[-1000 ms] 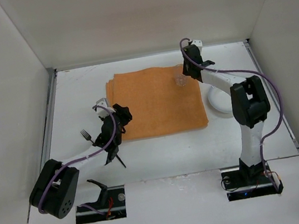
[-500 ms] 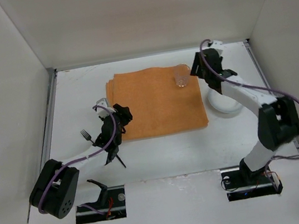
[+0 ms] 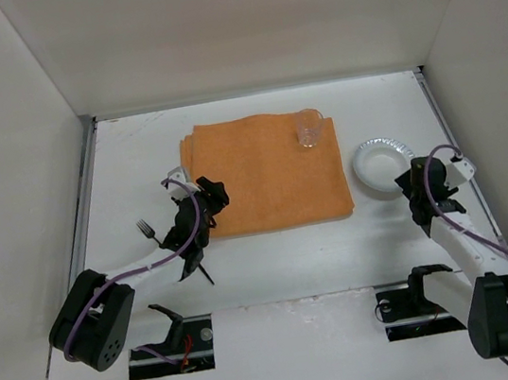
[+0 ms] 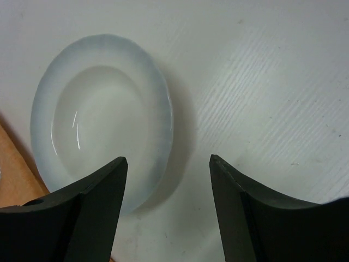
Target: Set the dinner table for one person
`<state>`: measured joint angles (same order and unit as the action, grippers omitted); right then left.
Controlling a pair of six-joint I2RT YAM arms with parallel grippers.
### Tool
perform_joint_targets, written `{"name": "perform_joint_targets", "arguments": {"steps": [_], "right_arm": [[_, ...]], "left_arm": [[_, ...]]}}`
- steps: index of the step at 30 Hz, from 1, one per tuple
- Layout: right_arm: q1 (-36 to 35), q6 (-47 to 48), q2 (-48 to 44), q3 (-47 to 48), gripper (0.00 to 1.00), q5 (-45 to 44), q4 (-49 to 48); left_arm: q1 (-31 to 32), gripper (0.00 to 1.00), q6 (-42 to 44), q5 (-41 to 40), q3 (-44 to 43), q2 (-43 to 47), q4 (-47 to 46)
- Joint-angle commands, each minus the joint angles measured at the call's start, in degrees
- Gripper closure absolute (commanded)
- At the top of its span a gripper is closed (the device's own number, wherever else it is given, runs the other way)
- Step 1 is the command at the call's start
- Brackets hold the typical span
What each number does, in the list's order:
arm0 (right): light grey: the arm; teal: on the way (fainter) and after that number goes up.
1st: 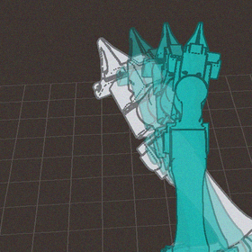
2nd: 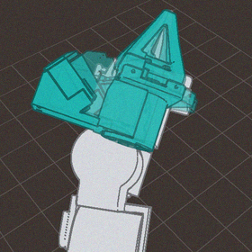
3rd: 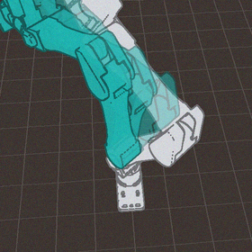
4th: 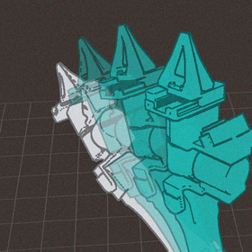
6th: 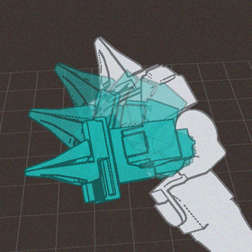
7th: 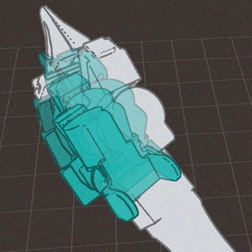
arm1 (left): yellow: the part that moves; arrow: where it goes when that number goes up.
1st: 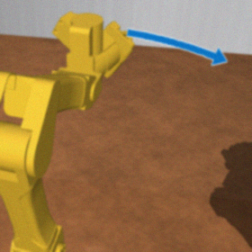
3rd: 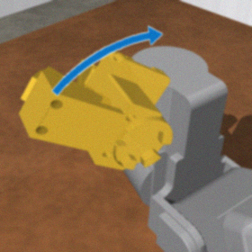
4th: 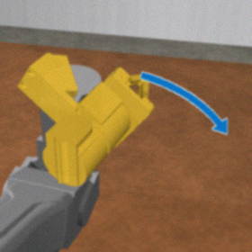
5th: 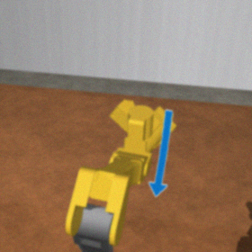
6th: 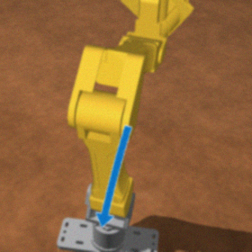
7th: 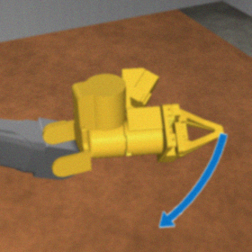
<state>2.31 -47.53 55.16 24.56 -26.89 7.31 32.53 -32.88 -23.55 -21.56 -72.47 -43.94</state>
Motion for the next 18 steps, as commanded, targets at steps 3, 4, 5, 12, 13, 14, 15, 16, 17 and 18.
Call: {"name": "perform_joint_targets", "arguments": {"steps": [3, 4, 5, 12, 13, 14, 15, 16, 17, 18], "right_arm": [[2.92, -3.98, 1.35, 0.05, 0.32, 3.33, -4.49], [3.53, -4.24, 2.4, -0.29, 0.32, 4.65, -5.37], [4.24, -4.41, 3.46, -0.91, 0.32, 5.79, -7.03], [7.49, -6.61, 13.04, -3.63, 0.4, 15.9, -22.32], [7.84, -7.13, 13.92, -4.25, 0.43, 16.6, -24.95], [8.2, -7.4, 14.88, -4.86, 0.46, 16.87, -27.33], [8.46, -7.66, 15.94, -5.3, 0.52, 16.7, -29.35], [8.81, -8.1, 16.82, -5.57, 0.58, 16.79, -30.42], [9.34, -9.24, 17.78, -6.09, 0.65, 17.22, -32.25], [9.52, -9.77, 18.23, -6.53, 0.71, 17.05, -33.49]], "left_arm": [[0.12, 0.51, -0.6, 0.08, -0.06, 0.92, -3.17], [0.12, 0.51, -0.69, 0.08, 0.03, 1.01, -3.17], [0.12, 0.51, -0.69, 0.17, 0.03, 1.19, -3.17], [0.12, 0.5, -0.78, 0.17, -0.06, 0.57, -3.17], [0.12, 0.5, -0.78, 0.17, -0.06, 0.57, -3.17], [0.12, 0.5, -0.78, 0.17, -0.06, 0.57, -3.17], [-0.06, 0.5, -0.78, 0.17, -0.06, 0.57, -3.17], [-0.15, 0.5, -0.78, 0.17, 0.03, 0.66, -3.17], [-0.24, 0.5, -0.78, 0.17, 0.03, 0.66, -3.17], [-0.24, 0.5, -0.78, 0.17, 0.12, 0.75, -3.17]]}}
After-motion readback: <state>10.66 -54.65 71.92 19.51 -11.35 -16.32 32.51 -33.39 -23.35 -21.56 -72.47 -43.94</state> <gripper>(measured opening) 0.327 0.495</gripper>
